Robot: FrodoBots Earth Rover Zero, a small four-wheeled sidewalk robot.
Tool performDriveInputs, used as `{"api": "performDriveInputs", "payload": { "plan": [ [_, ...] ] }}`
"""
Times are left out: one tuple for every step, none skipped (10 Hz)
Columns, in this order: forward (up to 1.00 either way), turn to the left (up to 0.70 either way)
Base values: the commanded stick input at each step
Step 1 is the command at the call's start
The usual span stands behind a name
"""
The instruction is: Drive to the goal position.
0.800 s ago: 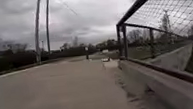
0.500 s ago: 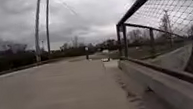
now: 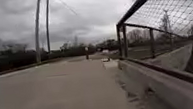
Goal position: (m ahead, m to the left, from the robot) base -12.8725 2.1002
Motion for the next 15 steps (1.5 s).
{"api": "performDriveInputs", "payload": {
  "plan": [
    [0.0,0.7],
    [0.0,0.7],
    [0.0,0.7],
    [0.0,0.7],
    [0.0,0.7],
    [0.0,0.7],
    [0.0,0.7],
    [0.0,0.7],
    [0.0,0.7],
    [0.0,0.7],
    [0.0,0.7],
    [0.0,0.7],
    [0.0,0.7],
    [0.0,0.7],
    [0.0,0.7]
  ]
}}
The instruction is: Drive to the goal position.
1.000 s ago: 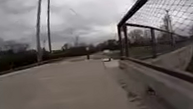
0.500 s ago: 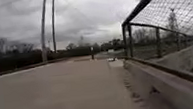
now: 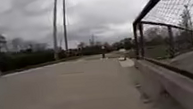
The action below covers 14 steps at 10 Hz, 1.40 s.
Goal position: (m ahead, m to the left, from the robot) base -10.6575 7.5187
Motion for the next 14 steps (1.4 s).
{"api": "performDriveInputs", "payload": {
  "plan": [
    [0.0,0.7],
    [0.0,0.7],
    [0.0,0.7],
    [0.0,0.7],
    [0.0,0.7],
    [0.0,0.7],
    [0.0,0.7],
    [0.0,0.7],
    [0.0,0.7],
    [0.0,0.7],
    [0.0,0.7],
    [0.0,0.7],
    [0.0,0.7],
    [0.0,0.7]
  ]
}}
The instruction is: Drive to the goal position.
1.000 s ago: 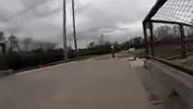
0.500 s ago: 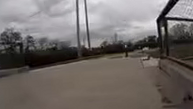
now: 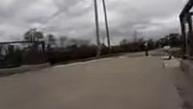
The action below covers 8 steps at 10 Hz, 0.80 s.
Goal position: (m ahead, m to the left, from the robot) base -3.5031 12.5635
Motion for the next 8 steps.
{"api": "performDriveInputs", "payload": {
  "plan": [
    [0.0,0.7],
    [0.0,0.7],
    [0.0,0.7],
    [0.0,0.7],
    [0.0,0.7],
    [0.0,0.7],
    [0.0,0.7],
    [0.0,0.7]
  ]
}}
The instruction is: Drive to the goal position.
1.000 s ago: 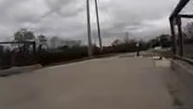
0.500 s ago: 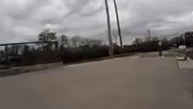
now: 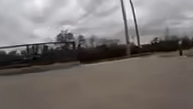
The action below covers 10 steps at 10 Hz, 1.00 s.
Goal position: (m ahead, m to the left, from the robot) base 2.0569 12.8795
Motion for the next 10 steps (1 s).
{"api": "performDriveInputs", "payload": {
  "plan": [
    [0.0,0.7],
    [0.0,0.7],
    [0.0,0.7],
    [0.0,0.7],
    [0.0,0.7],
    [0.0,0.7],
    [0.0,0.7],
    [0.0,0.7],
    [0.0,0.7],
    [0.0,0.7]
  ]
}}
